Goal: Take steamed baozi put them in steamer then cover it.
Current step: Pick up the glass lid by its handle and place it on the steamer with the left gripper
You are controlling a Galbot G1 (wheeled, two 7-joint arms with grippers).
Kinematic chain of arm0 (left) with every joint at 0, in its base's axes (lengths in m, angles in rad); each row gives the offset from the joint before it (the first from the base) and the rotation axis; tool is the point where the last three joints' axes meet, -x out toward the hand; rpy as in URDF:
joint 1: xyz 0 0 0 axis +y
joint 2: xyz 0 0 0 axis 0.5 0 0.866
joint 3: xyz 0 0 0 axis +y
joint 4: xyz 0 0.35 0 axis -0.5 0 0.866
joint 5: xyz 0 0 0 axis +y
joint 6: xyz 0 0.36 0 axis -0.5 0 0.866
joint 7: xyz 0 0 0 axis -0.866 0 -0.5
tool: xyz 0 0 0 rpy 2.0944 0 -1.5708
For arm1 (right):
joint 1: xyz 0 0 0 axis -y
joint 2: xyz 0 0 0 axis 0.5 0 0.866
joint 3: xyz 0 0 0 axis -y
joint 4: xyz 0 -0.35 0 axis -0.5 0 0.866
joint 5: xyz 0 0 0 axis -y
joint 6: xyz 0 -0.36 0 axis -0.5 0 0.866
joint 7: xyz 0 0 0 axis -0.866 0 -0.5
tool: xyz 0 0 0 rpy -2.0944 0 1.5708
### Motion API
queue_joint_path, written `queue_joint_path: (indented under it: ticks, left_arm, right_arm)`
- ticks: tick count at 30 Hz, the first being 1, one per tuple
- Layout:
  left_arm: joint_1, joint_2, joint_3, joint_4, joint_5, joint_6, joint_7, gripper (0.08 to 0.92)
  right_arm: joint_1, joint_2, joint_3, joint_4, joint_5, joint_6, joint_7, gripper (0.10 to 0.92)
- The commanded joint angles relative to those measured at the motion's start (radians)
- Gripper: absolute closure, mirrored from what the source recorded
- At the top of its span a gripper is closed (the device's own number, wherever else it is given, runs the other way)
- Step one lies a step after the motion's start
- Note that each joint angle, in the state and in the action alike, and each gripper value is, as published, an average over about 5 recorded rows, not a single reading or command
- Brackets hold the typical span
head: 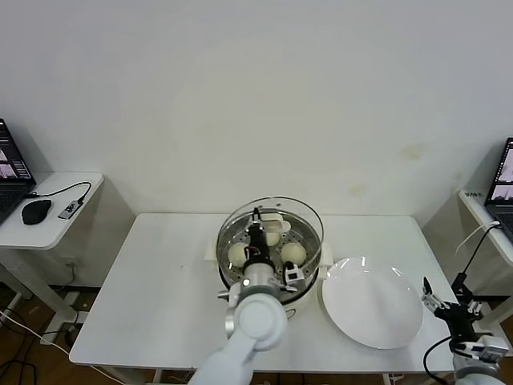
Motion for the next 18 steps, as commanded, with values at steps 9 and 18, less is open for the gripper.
queue_joint_path:
  ticks: [9,18]
  left_arm:
    - [-0.006,-0.035,0.037,0.118,0.114,0.042,-0.034,0.862]
    - [0.001,-0.035,0.029,0.126,0.132,0.041,-0.035,0.862]
  right_arm:
    - [0.002,0.0,0.001,-0.007,-0.004,0.003,-0.001,0.203]
    - [0.004,0.001,0.0,-0.007,-0.006,0.002,-0.001,0.203]
